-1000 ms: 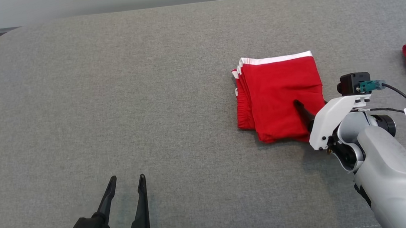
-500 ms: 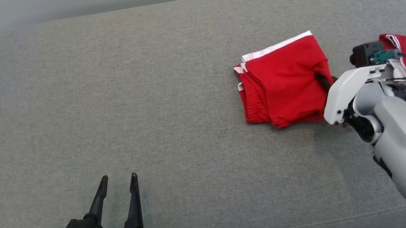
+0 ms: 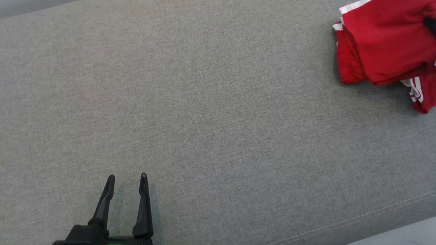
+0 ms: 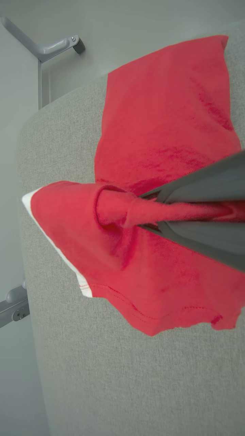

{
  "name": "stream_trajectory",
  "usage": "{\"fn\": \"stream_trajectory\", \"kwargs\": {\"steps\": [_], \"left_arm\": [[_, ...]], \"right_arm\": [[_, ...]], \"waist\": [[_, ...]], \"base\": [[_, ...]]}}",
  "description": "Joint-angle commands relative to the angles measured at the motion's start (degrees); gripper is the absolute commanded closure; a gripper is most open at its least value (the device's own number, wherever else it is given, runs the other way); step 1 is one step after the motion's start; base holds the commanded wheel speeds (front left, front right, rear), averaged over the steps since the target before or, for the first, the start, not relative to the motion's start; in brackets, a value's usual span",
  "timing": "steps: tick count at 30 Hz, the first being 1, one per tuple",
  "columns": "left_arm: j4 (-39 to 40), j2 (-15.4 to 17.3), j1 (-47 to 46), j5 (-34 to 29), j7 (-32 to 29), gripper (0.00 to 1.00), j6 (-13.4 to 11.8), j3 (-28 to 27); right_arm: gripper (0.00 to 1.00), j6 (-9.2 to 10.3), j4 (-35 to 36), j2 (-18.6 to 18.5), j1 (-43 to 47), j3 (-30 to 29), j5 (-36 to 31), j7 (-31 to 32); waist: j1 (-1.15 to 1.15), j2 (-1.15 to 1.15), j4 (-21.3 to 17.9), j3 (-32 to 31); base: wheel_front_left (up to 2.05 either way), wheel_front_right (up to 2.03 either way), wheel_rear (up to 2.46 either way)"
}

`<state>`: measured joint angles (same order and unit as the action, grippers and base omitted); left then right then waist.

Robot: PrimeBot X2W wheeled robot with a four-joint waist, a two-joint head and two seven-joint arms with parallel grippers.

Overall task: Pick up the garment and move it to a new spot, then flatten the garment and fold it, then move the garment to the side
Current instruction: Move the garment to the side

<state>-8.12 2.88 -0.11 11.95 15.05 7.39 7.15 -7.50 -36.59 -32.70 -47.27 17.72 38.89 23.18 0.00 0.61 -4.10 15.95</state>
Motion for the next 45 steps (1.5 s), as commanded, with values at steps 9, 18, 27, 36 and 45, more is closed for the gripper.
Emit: {"fn": "stream_trajectory", "kwargs": {"steps": [9, 18, 27, 36, 45], "left_arm": [[-0.33, 1.22, -2.40, -0.42, 0.13, 0.00, 0.17, 0.73], [-0.60, 1.20, -2.04, -0.28, 0.13, 0.00, 0.17, 0.53], [-0.92, 0.57, 0.56, 0.96, 0.13, 0.00, 0.17, -2.05], [-1.89, 0.13, 3.17, 1.69, 0.13, 0.00, -1.70, -5.42], [-2.80, 0.09, 6.12, 1.99, 0.13, 0.00, -3.41, -7.24]], "right_arm": [[1.00, 0.04, -8.63, -1.65, 0.29, -7.74, -8.94, -1.98], [0.00, 0.04, -19.46, 1.58, 0.79, -14.69, -24.35, -13.42], [0.00, 0.05, -16.97, 6.79, 3.19, -19.68, -30.78, -27.69], [0.00, 0.05, -3.68, 11.37, 13.89, -17.44, -31.48, -35.58], [0.00, 0.05, 9.44, 21.21, 31.01, -19.70, -36.66, -38.00]], "waist": [[0.00, -0.61, 1.09, 3.69], [0.00, -0.61, 2.94, 2.98], [0.00, -0.61, 2.86, -2.07], [0.00, -0.61, 2.81, -8.99], [0.00, -0.61, 3.63, -14.71]], "base": [[0.00, 0.00, 0.00], [0.00, 0.00, 0.00], [0.00, 0.00, 0.00], [0.00, 0.00, 0.00], [0.00, 0.00, 0.00]]}}
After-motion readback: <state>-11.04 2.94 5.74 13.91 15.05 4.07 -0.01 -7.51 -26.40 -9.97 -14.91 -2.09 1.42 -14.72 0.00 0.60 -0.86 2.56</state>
